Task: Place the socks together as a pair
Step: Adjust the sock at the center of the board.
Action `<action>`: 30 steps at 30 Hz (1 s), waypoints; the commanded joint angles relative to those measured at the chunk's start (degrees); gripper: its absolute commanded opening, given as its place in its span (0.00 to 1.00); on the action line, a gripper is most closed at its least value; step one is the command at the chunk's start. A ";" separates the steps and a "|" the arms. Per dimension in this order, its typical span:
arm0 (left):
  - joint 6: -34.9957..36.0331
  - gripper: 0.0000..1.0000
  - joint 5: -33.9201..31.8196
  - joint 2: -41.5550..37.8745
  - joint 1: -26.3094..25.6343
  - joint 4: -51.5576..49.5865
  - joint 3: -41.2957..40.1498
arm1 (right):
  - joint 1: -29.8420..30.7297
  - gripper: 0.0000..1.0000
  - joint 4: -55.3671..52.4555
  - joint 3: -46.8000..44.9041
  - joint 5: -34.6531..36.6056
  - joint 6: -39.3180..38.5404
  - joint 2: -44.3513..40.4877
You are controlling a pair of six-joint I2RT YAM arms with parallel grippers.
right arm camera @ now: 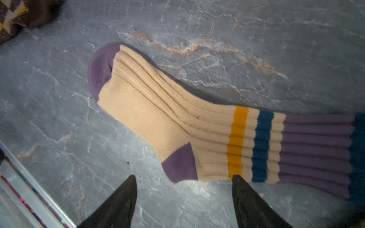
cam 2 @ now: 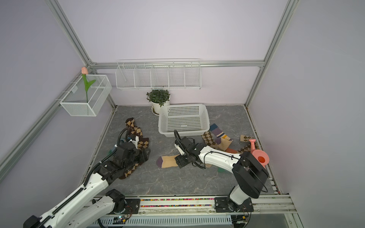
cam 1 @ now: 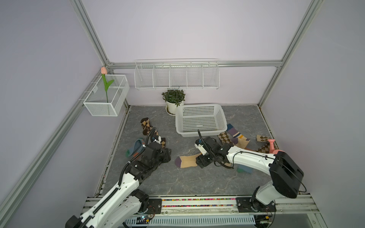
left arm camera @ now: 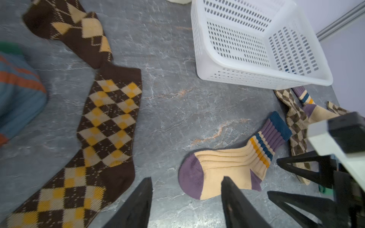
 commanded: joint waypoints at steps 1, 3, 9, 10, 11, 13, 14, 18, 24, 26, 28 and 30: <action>-1.43 0.58 -4.23 -3.40 0.28 -3.17 -1.11 | 0.57 0.78 -2.19 2.38 3.28 2.75 3.09; -1.73 0.57 -3.51 -3.84 0.28 -2.97 -1.42 | 1.01 0.79 -2.00 3.61 3.81 3.86 4.75; -2.40 0.57 0.07 -3.67 0.21 1.21 -4.20 | 1.84 0.80 -3.10 7.19 4.38 5.83 10.48; -2.32 0.57 0.87 -3.50 0.28 1.98 -4.61 | 1.97 0.80 -2.97 7.36 4.49 6.49 11.14; -2.33 0.57 1.40 -3.43 0.28 2.42 -4.80 | 1.91 0.79 -2.73 7.39 4.57 7.21 11.71; -2.18 0.57 1.92 -3.02 0.28 3.01 -4.92 | 1.89 0.75 -2.54 7.69 5.13 9.05 13.13; -2.00 0.57 1.95 -2.81 0.28 3.04 -4.78 | 1.98 0.74 -2.45 7.89 5.27 9.80 13.82; -1.73 0.57 2.39 -2.33 0.27 2.94 -4.05 | 1.83 0.68 -1.77 9.46 6.46 13.85 16.46; -1.66 0.57 4.88 -2.31 0.27 3.77 -4.89 | 1.80 0.63 3.14 10.88 7.27 19.52 16.95; -1.86 0.57 5.44 -2.20 0.28 4.07 -5.37 | 1.73 0.62 4.37 11.68 7.39 20.61 17.46; -2.14 0.58 6.35 -1.74 0.27 4.78 -5.91 | 1.45 0.62 5.53 12.51 7.22 21.27 18.24; -2.59 0.58 7.37 -1.21 0.28 5.84 -6.52 | 1.33 0.62 5.78 13.47 7.67 21.60 19.00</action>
